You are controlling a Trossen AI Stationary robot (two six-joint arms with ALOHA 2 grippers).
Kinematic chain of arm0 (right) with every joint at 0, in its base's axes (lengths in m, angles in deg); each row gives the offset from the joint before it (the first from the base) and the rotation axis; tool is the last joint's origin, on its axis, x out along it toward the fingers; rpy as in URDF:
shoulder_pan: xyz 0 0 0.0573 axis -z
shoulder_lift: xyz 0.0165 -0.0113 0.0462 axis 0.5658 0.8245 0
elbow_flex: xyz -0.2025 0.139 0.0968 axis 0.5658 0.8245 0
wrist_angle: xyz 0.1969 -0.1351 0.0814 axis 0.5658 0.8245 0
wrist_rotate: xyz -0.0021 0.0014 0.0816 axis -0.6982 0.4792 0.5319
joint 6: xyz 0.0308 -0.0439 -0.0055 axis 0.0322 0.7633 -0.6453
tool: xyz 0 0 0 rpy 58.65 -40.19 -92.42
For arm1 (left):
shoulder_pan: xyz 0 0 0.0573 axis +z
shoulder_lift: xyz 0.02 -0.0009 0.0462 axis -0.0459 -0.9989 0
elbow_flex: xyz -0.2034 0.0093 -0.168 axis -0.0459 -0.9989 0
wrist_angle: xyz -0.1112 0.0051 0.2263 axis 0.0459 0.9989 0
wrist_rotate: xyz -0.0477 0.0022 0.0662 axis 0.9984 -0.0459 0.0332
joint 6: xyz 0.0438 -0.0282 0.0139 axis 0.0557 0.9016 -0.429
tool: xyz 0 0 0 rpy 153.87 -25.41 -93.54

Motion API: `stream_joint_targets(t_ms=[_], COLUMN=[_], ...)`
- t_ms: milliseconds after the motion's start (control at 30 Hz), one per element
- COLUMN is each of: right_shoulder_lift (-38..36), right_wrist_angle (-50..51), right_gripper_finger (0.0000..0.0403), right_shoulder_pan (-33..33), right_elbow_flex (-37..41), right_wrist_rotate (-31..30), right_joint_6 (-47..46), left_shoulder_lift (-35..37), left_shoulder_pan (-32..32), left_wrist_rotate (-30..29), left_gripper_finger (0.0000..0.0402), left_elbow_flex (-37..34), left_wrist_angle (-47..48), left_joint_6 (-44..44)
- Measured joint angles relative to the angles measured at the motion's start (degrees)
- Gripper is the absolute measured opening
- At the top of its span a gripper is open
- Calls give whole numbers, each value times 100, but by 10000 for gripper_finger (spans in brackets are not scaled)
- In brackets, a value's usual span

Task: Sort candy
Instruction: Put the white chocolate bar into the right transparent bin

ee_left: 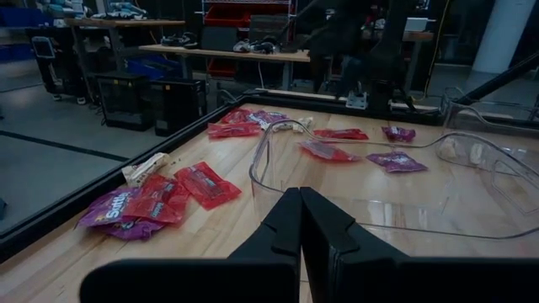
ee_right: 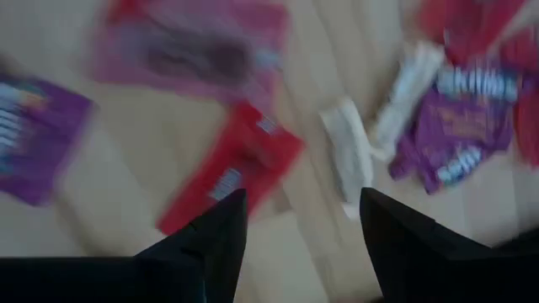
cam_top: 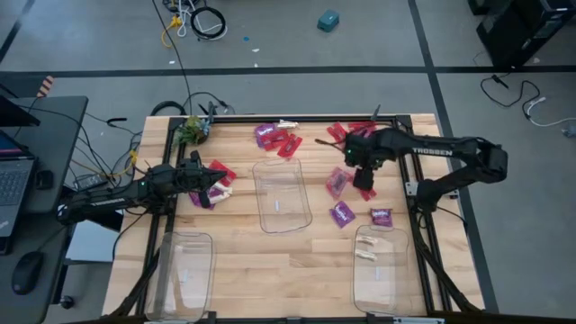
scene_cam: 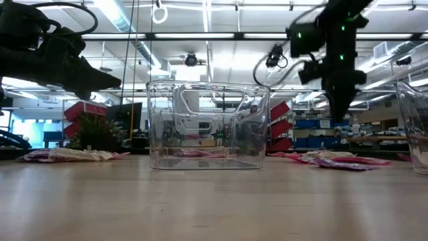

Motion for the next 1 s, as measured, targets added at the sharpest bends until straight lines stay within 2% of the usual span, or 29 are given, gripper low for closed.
stream_joint_targets(t_ms=[133,367,700,867,1000], right_shoulder_lift=[0,0,0,0,1], right_wrist_angle=[-322,-881,-1644,-1863,-1955], right_gripper_finger=[215,208,163,144,129], right_shoulder_pan=[564,1176,1539,1710,1781], right_elbow_flex=[417,1088,1343,1500,1551], right_wrist_rotate=[34,57,65,461,523], right_joint_6=[406,908,1218,1309,1301], left_shoulder_lift=[-1,0,-1,-2,-2], left_shoulder_pan=[1,1,0,1,-1], left_wrist_rotate=[-1,-2,-2,-2,-2], left_gripper_finger=[6,6,6,6,6], left_elbow_flex=[0,1,0,1,-1], left_wrist_angle=[1,2,2,4,4], left_joint_6=[-4,-9,-9,-9,-9])
